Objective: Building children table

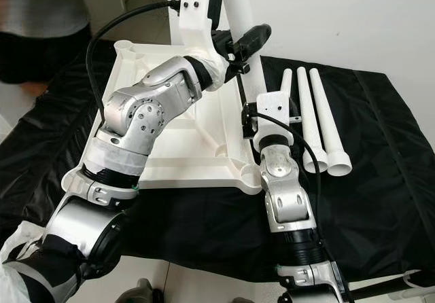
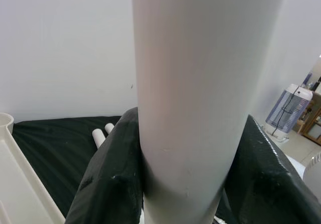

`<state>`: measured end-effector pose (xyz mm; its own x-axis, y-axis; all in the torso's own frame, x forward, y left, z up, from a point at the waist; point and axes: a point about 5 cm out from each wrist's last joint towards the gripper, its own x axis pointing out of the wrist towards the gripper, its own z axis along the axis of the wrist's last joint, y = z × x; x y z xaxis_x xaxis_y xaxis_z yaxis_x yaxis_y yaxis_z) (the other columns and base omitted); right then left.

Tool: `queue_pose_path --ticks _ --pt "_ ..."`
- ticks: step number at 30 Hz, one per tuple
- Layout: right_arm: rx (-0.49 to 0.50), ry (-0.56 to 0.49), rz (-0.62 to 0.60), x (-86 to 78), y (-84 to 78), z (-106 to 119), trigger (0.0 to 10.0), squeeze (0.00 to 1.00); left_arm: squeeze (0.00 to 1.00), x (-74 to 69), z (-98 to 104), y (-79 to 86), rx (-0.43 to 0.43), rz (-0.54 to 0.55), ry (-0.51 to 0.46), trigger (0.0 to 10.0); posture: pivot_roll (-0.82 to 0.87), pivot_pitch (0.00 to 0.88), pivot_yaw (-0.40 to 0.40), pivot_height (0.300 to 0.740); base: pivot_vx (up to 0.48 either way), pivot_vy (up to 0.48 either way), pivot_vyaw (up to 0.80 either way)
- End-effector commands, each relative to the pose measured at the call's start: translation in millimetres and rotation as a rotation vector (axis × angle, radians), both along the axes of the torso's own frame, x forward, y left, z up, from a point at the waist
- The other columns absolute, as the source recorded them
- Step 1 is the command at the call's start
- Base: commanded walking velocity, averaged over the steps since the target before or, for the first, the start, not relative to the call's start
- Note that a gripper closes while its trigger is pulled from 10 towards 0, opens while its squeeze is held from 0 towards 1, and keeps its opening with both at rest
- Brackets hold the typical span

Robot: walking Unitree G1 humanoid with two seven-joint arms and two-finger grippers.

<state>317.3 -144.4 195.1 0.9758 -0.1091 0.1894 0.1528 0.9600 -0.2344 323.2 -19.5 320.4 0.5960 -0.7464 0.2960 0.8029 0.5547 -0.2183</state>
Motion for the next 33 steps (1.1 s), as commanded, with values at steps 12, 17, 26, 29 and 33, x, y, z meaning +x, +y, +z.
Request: queue_pose_path --ticks 12,17,26,29,33 --pt "-0.023 -0.007 -0.019 6.1 9.4 -3 0.6 0.00 0.00 -6.4 9 -9.9 -0.003 -0.008 -0.029 10.0 0.00 0.000 -0.021 0.740 0.000 0.000 0.00" --pt "-0.043 0.013 -0.026 7.8 7.3 -6 0.0 0.00 0.00 -9.6 10 -12.7 -0.001 -0.017 -0.043 10.0 0.00 0.000 -0.021 0.740 0.000 0.000 0.00" --pt "-0.056 0.023 -0.051 8.9 4.1 -7 0.0 0.00 0.00 -14.0 10 -16.2 0.005 -0.032 -0.052 10.0 -0.01 0.000 -0.015 0.740 0.000 0.000 0.00" --pt "-0.057 0.029 -0.076 9.4 1.2 -7 9.2 0.00 0.00 -17.1 12 -18.1 0.009 -0.045 -0.069 10.0 -0.01 0.000 -0.014 0.740 0.000 0.000 0.00" --pt "-0.038 0.039 -0.087 10.7 -1.2 -8 10.0 0.00 0.00 -26.6 15 -20.4 -0.004 -0.112 -0.147 10.0 -0.01 0.000 -0.014 0.740 0.000 0.000 0.00"
